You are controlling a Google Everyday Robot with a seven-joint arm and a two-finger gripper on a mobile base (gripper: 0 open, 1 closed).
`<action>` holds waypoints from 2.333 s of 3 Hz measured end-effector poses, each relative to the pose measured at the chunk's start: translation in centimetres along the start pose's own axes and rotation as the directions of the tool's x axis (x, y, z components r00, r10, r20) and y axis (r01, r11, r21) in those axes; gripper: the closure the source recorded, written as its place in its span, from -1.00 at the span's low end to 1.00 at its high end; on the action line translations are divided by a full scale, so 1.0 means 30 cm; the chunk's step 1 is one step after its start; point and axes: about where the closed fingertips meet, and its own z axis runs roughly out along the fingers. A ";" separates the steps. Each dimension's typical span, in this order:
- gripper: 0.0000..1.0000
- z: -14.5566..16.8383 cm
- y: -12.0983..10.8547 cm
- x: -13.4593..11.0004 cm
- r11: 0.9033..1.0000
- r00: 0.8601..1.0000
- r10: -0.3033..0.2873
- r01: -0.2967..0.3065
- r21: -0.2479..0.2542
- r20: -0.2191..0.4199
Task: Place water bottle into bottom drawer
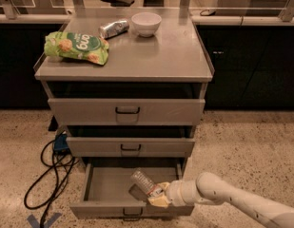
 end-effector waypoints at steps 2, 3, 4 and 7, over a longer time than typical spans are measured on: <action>1.00 -0.011 -0.145 0.015 0.991 0.998 -0.064 0.061 0.119 0.026; 1.00 -0.045 -0.392 -0.068 0.944 0.987 -0.159 0.143 0.296 0.029; 1.00 -0.045 -0.392 -0.068 0.944 0.987 -0.159 0.143 0.296 0.029; 1.00 0.304 -0.646 0.154 0.957 0.953 -0.064 0.143 0.252 -0.297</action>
Offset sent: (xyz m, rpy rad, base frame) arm 0.1009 -0.0615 -0.0160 -0.1383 -0.2981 -0.1751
